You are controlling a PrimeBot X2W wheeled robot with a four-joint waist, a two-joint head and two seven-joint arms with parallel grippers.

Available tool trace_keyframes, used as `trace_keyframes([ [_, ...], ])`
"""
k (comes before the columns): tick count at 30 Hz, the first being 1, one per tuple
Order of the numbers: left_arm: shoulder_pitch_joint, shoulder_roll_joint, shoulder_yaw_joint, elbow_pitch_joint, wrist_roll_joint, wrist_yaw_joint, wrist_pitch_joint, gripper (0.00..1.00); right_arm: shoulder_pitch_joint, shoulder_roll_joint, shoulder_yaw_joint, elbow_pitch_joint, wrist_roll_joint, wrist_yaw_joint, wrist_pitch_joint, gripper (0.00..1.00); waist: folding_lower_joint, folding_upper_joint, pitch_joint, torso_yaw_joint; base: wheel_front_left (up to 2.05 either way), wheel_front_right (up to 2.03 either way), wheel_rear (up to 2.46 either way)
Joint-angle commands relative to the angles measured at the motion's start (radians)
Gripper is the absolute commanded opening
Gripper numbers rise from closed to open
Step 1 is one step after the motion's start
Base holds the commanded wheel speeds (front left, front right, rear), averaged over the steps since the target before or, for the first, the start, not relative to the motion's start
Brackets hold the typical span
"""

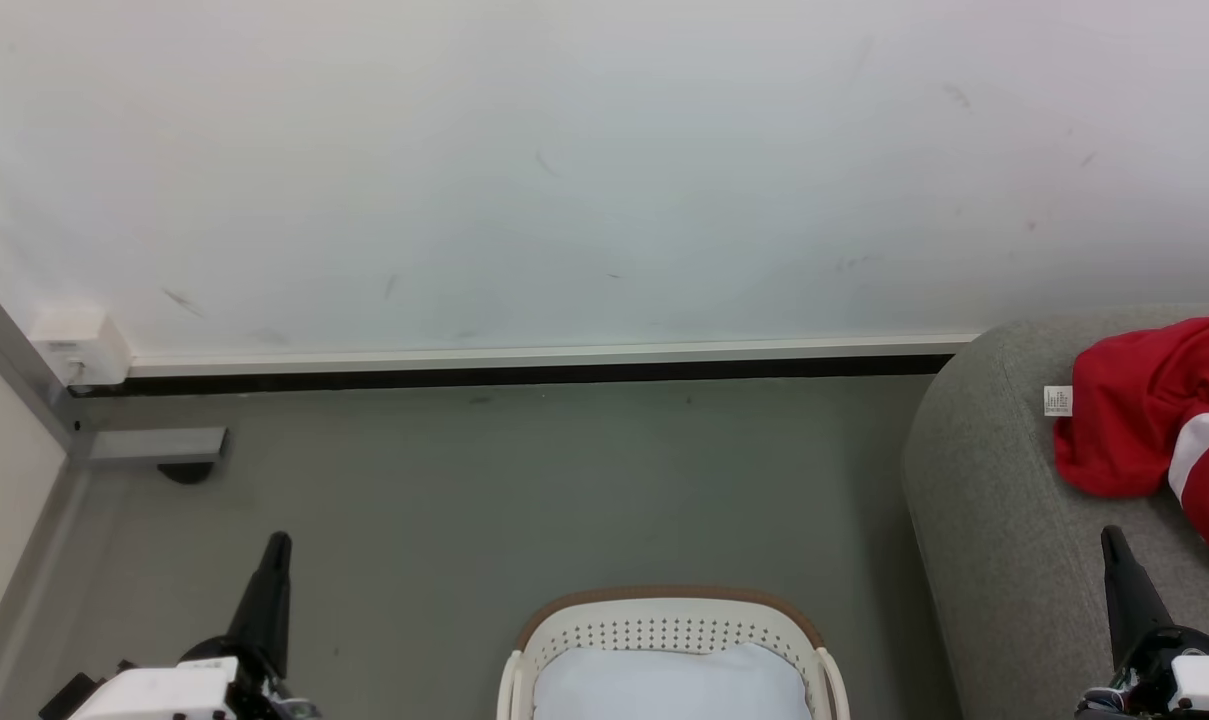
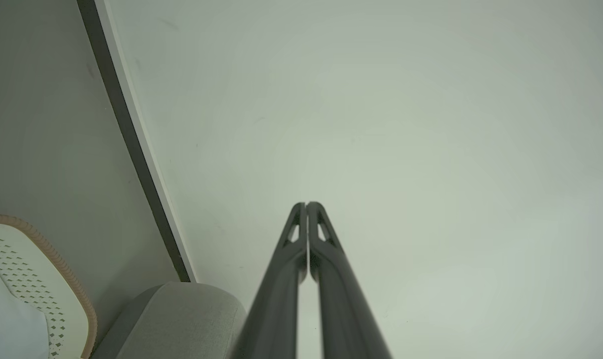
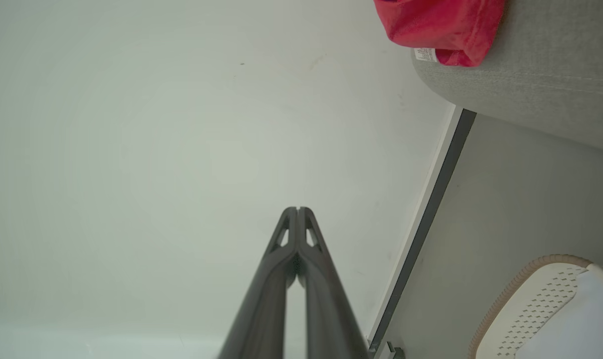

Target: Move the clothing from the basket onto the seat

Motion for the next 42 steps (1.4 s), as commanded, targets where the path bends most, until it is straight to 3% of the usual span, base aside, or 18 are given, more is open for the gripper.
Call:
trace_keyframes([
  [1,-0.007,0.007,0.003,0.001,-0.014,-0.006,0.005,0.0,-0.007,-0.001,-0.003,0.002,-0.002,-0.002,0.001,0.0,0.0,0.0,0.0,0.0,0.0,0.0,0.0],
  [42,-0.007,0.007,0.003,0.001,-0.014,-0.006,0.005,0.0,-0.008,0.003,-0.007,0.002,-0.006,-0.002,0.006,0.0,0.0,0.0,0.0,0.0,0.0,0.0,0.0],
])
